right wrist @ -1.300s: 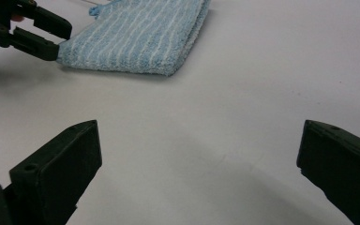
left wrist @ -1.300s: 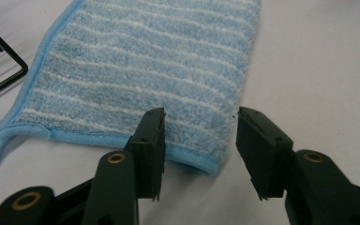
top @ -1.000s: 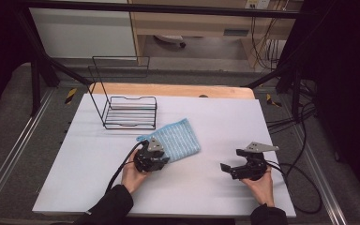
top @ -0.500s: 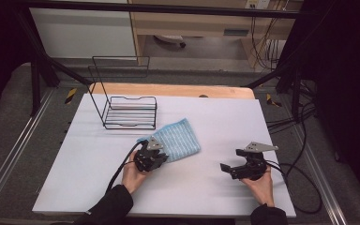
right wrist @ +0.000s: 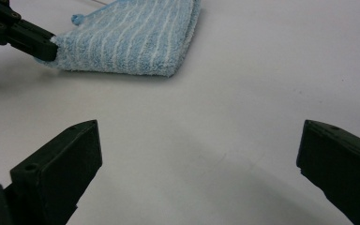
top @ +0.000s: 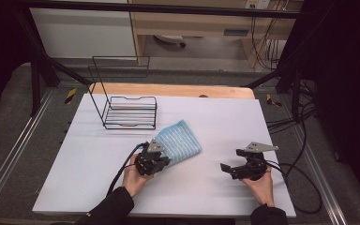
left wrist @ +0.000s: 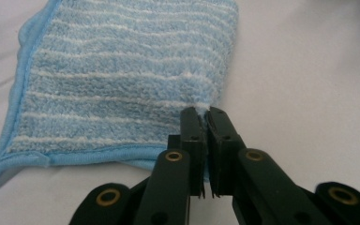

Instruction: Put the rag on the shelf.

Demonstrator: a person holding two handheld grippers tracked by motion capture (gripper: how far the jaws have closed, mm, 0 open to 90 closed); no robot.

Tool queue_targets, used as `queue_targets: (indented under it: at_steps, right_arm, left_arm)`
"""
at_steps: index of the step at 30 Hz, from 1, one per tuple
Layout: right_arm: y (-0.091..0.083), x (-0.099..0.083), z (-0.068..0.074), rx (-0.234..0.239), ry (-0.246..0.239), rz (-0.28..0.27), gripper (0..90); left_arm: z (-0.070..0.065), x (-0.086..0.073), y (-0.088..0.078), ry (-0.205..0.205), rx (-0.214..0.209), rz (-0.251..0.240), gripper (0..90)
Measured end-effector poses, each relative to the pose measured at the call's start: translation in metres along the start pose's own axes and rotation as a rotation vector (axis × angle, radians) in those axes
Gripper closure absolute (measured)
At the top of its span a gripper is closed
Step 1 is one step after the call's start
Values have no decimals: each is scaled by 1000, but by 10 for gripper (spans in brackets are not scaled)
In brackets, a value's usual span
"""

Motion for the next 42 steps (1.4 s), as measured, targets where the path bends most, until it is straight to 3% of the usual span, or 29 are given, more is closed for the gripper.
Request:
queue_targets:
  at_steps: [4,9,14,16,18,20,24,30,34,37,39,42]
  right_arm:
    - [0,0,0,2,-2,0,10]
    - [0,0,0,1,-2,1,10]
    - [0,0,0,3,-5,1,11]
    - [0,0,0,3,-5,4,11]
    - [0,0,0,3,-5,4,11]
    - [0,0,0,3,-5,1,12]
    - [1,0,1,4,1,7,17]
    - [6,2,9,20,-21,15,55]
    - [12,4,15,31,-24,33,89]
    - [19,8,25,62,-24,22,121]
    - [22,10,29,62,-25,15,139]
    - [26,12,33,57,-14,6,166]
  left_arm:
    - [-2,1,-2,10,-6,0,864]
    - [-11,3,-6,1,-48,0,865]
    - [-15,4,-5,16,-32,-4,856]
    - [-7,0,-2,-6,-31,18,829]
    - [-5,-1,-2,-17,-33,16,724]
    - [3,1,-5,-16,-15,-2,613]
    - [14,6,-14,-20,9,-43,518]
    - [41,6,-25,-91,16,-61,381]
    - [49,8,-31,-114,-2,-73,342]
    - [50,15,-40,-113,-11,-111,335]
    - [54,19,-45,-93,9,-126,333]
    - [58,19,-44,-73,41,-109,334]
Point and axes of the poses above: each handheld gripper's, and its own axes: y roughly forward along the jaws, x roughly out of its top, z roughly to its left, the point moved 1 cm from there along y, roughly forward along the jaws, and after that the axes turned 15 degrees about -z, right-handed, at the moved point
